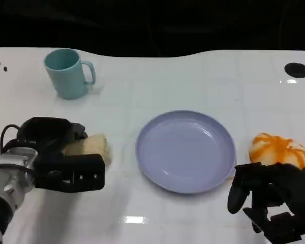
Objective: Grasp the towel on the left side of the plate with the left hand and place it into the plate.
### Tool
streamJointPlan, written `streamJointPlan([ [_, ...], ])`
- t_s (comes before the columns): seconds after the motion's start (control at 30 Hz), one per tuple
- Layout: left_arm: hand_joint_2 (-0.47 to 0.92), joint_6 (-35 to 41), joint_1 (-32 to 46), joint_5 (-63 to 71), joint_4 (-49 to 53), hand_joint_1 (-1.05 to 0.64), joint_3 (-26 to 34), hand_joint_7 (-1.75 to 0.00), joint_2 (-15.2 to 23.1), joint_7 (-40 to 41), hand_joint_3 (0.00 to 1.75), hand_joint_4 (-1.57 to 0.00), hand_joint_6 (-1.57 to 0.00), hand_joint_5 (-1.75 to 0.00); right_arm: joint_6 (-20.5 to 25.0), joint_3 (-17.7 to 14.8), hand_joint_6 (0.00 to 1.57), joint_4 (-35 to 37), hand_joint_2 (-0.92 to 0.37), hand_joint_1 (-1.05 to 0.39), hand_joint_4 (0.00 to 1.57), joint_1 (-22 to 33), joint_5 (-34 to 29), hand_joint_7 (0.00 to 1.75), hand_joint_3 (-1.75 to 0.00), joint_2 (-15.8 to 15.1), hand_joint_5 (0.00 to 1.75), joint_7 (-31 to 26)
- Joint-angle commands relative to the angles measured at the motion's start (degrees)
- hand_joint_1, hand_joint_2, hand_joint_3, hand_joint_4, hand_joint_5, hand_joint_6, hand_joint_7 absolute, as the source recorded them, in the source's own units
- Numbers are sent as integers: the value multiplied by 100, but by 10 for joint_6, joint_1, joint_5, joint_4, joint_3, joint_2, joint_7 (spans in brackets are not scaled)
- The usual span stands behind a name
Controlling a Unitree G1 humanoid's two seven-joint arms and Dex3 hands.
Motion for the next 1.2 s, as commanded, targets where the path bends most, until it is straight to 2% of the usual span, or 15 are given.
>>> streamJointPlan([
  [0.03, 79, -27, 17, 1, -5, -19, -1, -172, 13, 58, 62, -88, -69, -174, -4, -1, 68, -5, -59, 3, 70, 4, -3, 143, -105, -6, 167, 0],
  [0.1, 67, -37, 25, -3, -21, -18, 6, -174, 16, 85, 84, -91, -66, -175, -4, 0, 68, -7, -59, 2, 70, 5, -5, 142, -105, -8, 166, 0],
  [0.17, 65, -35, 33, -9, -45, -20, 15, -174, 18, 91, 92, -90, -64, -175, -4, -1, 68, -8, -59, 2, 70, 7, -4, 141, -105, -7, 166, 1],
  [0.27, 66, -28, 50, -19, -92, -20, 32, -175, 19, 94, 87, -88, -60, -175, -11, -3, 68, -8, -59, 3, 70, 11, 0, 141, -106, -6, 166, 4],
  [0.3, 69, -23, 56, -24, -111, -21, 39, -175, 18, 90, 75, -88, -58, -175, -12, -4, 68, -9, -59, 3, 70, 13, 0, 141, -106, -6, 167, 3],
  [0.4, 72, -14, 70, -42, -167, -19, 57, -175, 13, 70, 66, -87, -57, -175, -10, -3, 69, -12, -58, 3, 71, 18, -2, 142, -107, -4, 168, 0],
  [0.5, 69, -5, 79, -50, -217, -20, 62, -175, 6, 52, 77, -88, -60, -175, -13, -5, 69, -12, -58, 4, 71, 21, 0, 142, -107, -4, 168, 1],
  [0.57, 59, 0, 80, -49, -246, -20, 61, -175, 0, 45, 93, -89, -62, -175, -15, -6, 69, -12, -59, 4, 71, 21, 1, 143, -107, -5, 169, 3],
  [0.67, 53, 12, 78, -48, -292, -22, 57, -175, -16, 23, 95, -89, -62, -175, -16, -6, 68, -11, -59, 4, 71, 20, -1, 143, -106, -8, 170, 4],
  [0.7, 53, 18, 78, -47, -305, -23, 56, -153, -21, 14, 94, -89, -63, -175, -15, -6, 68, -11, -59, 4, 71, 19, -1, 144, -106, -8, 171, 4],
  [0.77, 53, 29, 75, -42, -327, -24, 52, -140, -33, 0, 93, -89, -65, -175, -13, -7, 68, -10, -60, 5, 70, 18, 1, 144, -105, -7, 171, 4],
  [0.8, 50, 32, 72, -42, -336, -24, 50, -160, -42, -6, 97, -89, -61, -175, -10, -7, 68, -11, -60, 5, 70, 17, 2, 144, -105, -6, 171, 5],
  [0.87, 48, 39, 65, -38, -351, -23, 42, -172, -59, -19, 102, -91, -61, -175, -11, -9, 68, -9, -60, 4, 70, 16, 5, 145, -106, -4, 171, 5],
  [1.0, 45, 55, 51, -27, -357, -23, 25, -174, -91, -39, 112, -94, -67, -175, -10, -7, 67, -9, -59, 4, 69, 14, 4, 145, -106, -7, 171, 4],
  [1.2, 42, 83, 40, -17, -355, -21, 4, -175, -130, -71, 112, -92, -66, -175, -5, -6, 68, -14, -59, 3, 70, 12, 3, 144, -106, -9, 169, 4],
])
